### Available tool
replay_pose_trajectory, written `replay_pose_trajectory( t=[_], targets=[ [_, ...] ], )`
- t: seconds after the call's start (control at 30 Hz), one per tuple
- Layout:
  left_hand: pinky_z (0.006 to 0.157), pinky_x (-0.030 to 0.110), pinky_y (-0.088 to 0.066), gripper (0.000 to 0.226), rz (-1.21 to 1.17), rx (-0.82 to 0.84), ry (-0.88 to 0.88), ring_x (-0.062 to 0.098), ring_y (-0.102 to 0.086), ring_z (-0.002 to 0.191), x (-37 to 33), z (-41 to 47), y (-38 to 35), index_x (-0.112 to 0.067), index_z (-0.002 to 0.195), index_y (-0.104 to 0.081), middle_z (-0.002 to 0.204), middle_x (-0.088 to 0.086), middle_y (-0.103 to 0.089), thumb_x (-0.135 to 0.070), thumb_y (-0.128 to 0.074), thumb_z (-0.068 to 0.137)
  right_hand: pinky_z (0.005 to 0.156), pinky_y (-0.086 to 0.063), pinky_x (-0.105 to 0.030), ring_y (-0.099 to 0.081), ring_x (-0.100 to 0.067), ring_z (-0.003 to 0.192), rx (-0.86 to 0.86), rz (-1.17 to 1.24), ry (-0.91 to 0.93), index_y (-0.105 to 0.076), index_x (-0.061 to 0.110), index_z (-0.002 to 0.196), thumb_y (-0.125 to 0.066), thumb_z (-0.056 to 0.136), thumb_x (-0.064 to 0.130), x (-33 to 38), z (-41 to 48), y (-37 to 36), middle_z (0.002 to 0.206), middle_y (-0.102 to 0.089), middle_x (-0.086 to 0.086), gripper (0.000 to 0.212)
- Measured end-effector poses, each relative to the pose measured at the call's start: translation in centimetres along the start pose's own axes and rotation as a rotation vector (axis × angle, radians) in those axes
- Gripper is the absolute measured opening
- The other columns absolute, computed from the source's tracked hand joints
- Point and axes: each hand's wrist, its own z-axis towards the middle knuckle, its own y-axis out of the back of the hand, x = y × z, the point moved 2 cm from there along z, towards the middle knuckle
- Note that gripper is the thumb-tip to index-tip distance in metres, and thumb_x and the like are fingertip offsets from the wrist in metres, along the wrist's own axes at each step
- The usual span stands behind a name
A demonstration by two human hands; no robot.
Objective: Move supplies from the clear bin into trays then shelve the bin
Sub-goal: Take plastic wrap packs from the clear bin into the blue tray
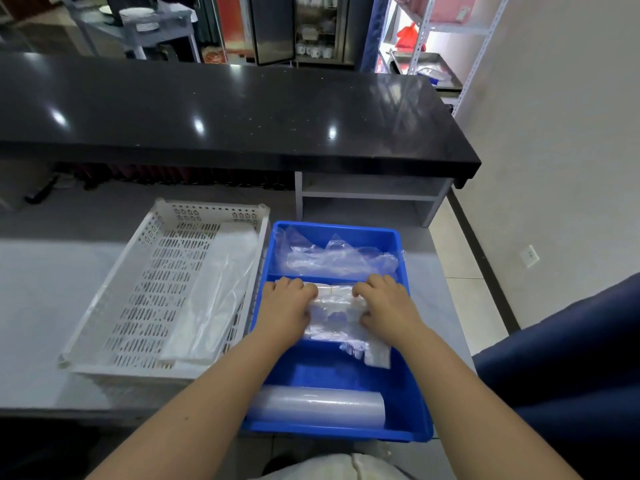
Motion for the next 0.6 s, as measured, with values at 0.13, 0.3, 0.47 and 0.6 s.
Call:
replay_pose_trajectory(
  t=[0.13, 0.3, 0.47, 0.6],
  targets=[
    [0.093, 0.036, -0.03, 0.037, 0.034, 0.033, -0.022, 0.022, -0.045, 0.112, 0.0, 0.2, 0.4, -0.03, 0.12, -0.053, 0.119, -0.005, -0.055, -0.022, -0.059, 0.084, 0.087, -0.033, -0.035, -0.044, -0.025, 0.104, -0.001, -0.044, 0.025, -0.055, 0.025, 0.114, -0.06, 0.078, 0.012, -0.3, 0.0, -0.1, 0.115, -0.052, 0.0, 0.038],
    [0.088, 0.034, -0.041, 0.041, -0.224, -0.179, -0.095, 0.021, -0.051, 0.105, 1.5, -1.6, 3.1, -0.026, 0.111, -0.064, 0.11, -0.005, -0.062, -0.029, -0.078, 0.073, 0.088, -0.039, -0.03, -0.047, -0.019, 0.102, -0.106, 0.124, 0.124, -0.06, 0.026, 0.105, -0.076, 0.077, 0.027, -0.5, -1.5, 2.8, 0.109, -0.056, 0.007, 0.033],
    [0.074, 0.026, -0.047, 0.017, -0.323, 0.048, -0.086, 0.008, -0.059, 0.089, 0.5, -3.8, 1.9, -0.034, 0.1, -0.066, 0.095, -0.015, -0.064, -0.039, -0.061, 0.085, 0.072, -0.045, -0.024, -0.055, -0.014, 0.087, 0.097, 0.175, 0.139, -0.064, 0.027, 0.096, -0.061, 0.089, 0.029, 0.9, -3.8, 2.3, 0.097, -0.064, 0.008, 0.008],
    [0.071, 0.031, -0.05, 0.028, -0.202, 0.151, -0.043, 0.017, -0.061, 0.088, -0.3, -4.5, -0.1, -0.025, 0.103, -0.068, 0.098, -0.006, -0.068, -0.036, -0.046, 0.09, 0.07, -0.053, -0.037, -0.058, -0.02, 0.078, 0.252, 0.088, 0.062, -0.064, 0.021, 0.091, -0.051, 0.092, 0.042, 0.9, -4.5, 0.7, 0.095, -0.064, 0.0, 0.024]
  ],
)
